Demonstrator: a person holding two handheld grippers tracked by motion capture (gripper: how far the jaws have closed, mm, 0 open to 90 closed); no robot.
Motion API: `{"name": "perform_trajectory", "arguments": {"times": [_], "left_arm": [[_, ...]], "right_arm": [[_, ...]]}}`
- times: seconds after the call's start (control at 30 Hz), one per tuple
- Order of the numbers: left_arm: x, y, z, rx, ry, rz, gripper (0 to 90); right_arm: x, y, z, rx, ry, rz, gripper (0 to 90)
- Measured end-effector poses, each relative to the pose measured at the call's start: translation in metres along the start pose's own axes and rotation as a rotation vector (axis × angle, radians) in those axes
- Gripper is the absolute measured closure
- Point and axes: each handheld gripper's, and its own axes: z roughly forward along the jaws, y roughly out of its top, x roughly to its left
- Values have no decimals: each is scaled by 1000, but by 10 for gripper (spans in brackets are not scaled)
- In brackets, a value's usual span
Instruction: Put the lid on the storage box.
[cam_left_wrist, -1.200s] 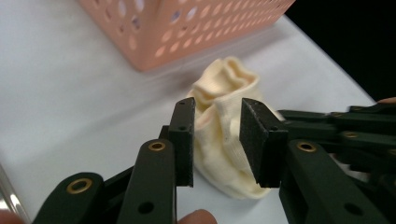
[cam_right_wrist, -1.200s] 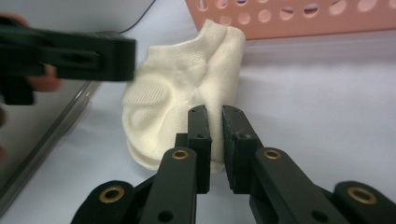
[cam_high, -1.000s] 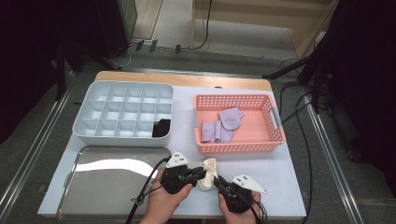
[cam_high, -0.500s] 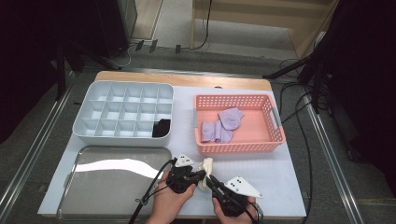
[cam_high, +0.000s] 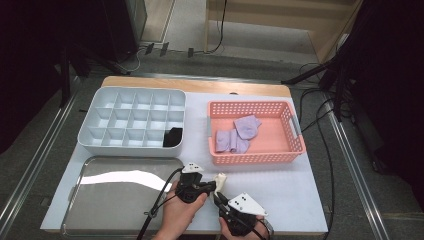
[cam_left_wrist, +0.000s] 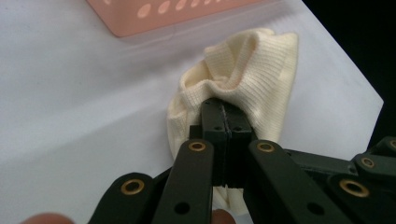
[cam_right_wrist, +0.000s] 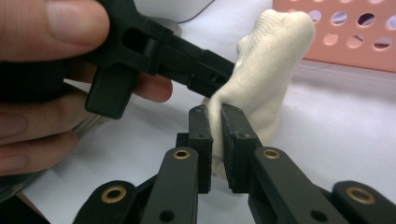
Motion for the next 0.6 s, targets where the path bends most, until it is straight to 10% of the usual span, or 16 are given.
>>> {"name": "perform_trajectory", "arguments": {"times": [0.3,0.6], "left_arm": [[5,7,-11,-81,-20,-44,823],[9,8,-2,-48,-2,-30,853]], "right_arm": [[-4,0,0,15,-2,10,837],[-6,0,1,19,8,41,835]]}}
